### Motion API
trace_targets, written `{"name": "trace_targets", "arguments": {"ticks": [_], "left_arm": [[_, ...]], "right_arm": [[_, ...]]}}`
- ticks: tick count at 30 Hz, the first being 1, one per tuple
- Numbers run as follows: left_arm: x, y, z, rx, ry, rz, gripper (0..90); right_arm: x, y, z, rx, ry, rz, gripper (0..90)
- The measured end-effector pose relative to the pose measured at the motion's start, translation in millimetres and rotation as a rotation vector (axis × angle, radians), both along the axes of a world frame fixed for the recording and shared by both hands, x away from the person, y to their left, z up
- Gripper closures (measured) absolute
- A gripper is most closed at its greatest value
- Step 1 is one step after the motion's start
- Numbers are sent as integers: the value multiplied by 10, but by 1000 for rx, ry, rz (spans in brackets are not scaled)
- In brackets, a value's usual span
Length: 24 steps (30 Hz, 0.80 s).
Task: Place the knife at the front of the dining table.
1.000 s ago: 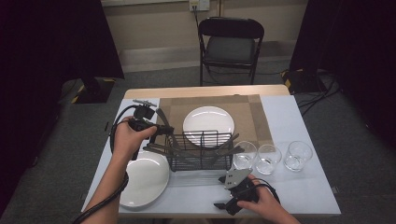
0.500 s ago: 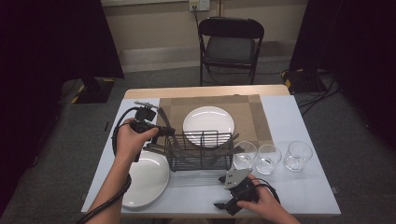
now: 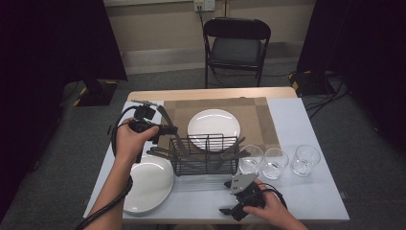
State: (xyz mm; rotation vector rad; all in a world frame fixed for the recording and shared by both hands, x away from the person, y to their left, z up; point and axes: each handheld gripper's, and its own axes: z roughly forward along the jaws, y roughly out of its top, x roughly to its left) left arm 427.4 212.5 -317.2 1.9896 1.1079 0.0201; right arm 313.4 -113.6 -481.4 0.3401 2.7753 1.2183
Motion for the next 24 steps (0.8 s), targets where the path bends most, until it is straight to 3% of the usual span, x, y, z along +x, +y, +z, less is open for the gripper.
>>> {"name": "trace_targets", "arguments": {"ticks": [3,7,9,13,24], "left_arm": [[-3,-2,-14,27,-3,-3,824],[-3,8,-11,4,3,-2,824],[-6,3,2,21,-2,0,824],[-5,9,45,6,-3,-1,824],[13,48,166,18,1,-7,824]], "right_arm": [[1,0,-1,1,0,1,130],[1,0,-1,1,0,2,130],[2,0,-1,1,0,2,130],[2,0,-1,1,0,2,130],[0,0,0,0,2,-1,130]]}}
